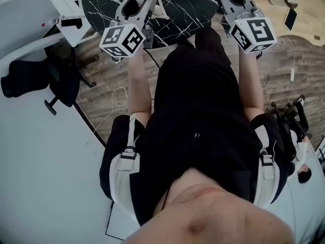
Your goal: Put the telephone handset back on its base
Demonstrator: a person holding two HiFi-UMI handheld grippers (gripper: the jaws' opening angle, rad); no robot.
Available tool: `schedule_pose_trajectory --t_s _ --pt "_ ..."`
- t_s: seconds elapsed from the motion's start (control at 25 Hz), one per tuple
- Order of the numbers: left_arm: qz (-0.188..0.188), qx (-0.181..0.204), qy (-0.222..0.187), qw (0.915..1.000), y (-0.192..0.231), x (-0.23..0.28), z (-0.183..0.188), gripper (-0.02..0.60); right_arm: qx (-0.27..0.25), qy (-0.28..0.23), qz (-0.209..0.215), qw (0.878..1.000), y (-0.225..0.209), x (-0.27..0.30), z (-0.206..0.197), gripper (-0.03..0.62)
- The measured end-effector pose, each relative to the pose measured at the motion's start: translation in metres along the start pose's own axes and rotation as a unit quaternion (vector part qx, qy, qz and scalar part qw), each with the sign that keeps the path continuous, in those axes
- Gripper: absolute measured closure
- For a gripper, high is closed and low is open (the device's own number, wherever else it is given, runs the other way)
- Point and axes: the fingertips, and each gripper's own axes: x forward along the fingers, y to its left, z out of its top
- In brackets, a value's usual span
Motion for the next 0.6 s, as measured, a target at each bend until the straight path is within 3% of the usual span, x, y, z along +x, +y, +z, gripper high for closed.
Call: schedule_pose_trajectory --t_s 0.6 --pt "0.032 -0.027 0.057 0.9975 0.029 0.047 -0.038 0.357 0.038 0.043 0.016 0.998 -0.028 0.044 -0.035 0.565"
